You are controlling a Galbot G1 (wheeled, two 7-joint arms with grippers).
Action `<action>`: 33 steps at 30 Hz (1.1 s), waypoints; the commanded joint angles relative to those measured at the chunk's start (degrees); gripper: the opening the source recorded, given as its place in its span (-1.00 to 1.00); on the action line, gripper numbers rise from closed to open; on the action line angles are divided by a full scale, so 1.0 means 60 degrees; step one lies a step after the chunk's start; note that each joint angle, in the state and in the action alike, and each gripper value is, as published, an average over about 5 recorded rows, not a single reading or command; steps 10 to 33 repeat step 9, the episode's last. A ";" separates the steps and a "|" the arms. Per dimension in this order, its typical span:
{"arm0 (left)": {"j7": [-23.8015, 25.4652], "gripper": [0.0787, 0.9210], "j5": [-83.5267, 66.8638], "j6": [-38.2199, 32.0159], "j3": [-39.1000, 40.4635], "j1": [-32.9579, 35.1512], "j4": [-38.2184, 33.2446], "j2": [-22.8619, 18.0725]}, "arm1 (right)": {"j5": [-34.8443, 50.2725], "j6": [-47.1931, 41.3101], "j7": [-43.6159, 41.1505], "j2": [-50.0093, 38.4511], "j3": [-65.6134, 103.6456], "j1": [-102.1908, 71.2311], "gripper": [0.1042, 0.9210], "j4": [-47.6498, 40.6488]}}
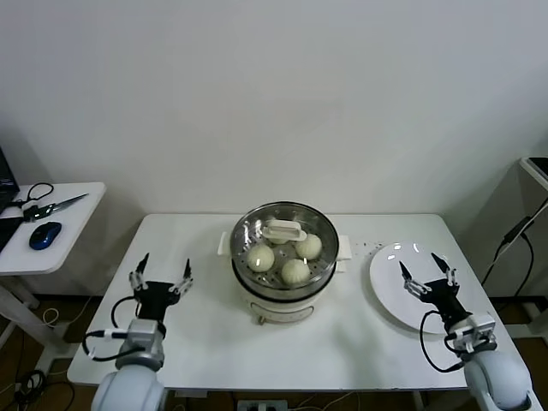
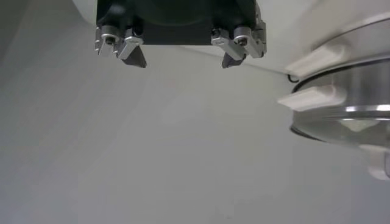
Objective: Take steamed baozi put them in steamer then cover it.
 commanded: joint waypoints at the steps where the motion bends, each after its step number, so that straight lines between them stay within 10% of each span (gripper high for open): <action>1: -0.0095 0.77 -0.1919 -0.2650 -0.1076 0.1031 0.0516 -0.0455 | 0.0502 0.0249 -0.0248 0.0111 0.0072 -0.0344 0.76 0.0048; 33: 0.0082 0.77 -0.1594 -0.2624 -0.1045 0.1049 0.0532 -0.0443 | 0.0476 0.0308 -0.0251 0.0132 0.0058 -0.0290 0.76 -0.0067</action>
